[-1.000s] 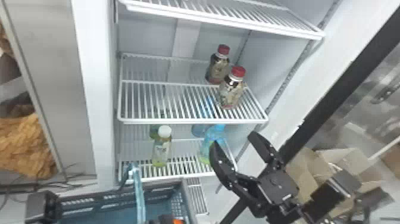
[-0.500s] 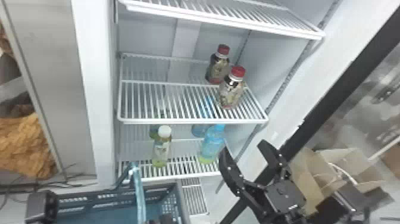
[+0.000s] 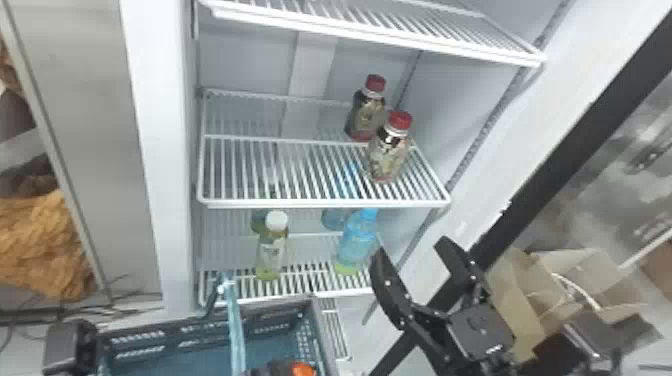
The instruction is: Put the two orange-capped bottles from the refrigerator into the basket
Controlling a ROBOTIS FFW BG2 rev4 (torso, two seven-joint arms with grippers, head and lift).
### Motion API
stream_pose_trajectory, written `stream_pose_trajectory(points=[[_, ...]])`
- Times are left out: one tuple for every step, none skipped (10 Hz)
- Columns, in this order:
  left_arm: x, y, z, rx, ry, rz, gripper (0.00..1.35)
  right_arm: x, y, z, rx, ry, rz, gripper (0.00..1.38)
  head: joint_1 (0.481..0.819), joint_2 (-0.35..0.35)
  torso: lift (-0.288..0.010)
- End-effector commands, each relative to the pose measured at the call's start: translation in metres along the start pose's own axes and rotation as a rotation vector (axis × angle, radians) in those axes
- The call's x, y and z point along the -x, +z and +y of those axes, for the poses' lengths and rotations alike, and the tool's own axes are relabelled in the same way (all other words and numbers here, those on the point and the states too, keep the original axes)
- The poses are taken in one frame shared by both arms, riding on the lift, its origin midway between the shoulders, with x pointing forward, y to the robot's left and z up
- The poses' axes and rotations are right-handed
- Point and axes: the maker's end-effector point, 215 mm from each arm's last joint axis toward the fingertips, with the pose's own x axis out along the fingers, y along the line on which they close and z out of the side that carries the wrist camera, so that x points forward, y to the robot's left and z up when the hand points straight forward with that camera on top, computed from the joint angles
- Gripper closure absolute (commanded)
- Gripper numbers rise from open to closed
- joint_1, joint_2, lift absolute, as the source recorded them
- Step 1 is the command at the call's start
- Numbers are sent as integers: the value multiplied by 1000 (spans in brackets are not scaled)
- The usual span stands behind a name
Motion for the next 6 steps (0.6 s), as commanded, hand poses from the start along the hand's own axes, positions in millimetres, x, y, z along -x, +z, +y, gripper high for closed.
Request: stream_pose_trajectory(points=[[0, 0, 0, 0, 0, -1, 1210, 0, 0, 0, 0, -1, 0, 114, 695, -350, -40], [0, 0, -1, 0, -2, -1, 1210, 0, 0, 0, -2, -1, 0, 116, 695, -350, -40], [0, 0, 0, 0, 0, -1, 1210, 0, 1, 0, -2, 0, -3, 116, 695, -350, -40], [0, 0, -1, -2, -3, 0, 1210, 0, 3, 0, -2, 0, -8, 116, 695, -350, -40], [0, 0, -2, -2, -4, 0, 1210, 0, 3, 0, -2, 0, -10, 116, 695, -350, -40], [0, 0, -2, -2, -4, 0, 1210, 0, 3, 0, -3, -1, -11, 116, 695, -350, -40]])
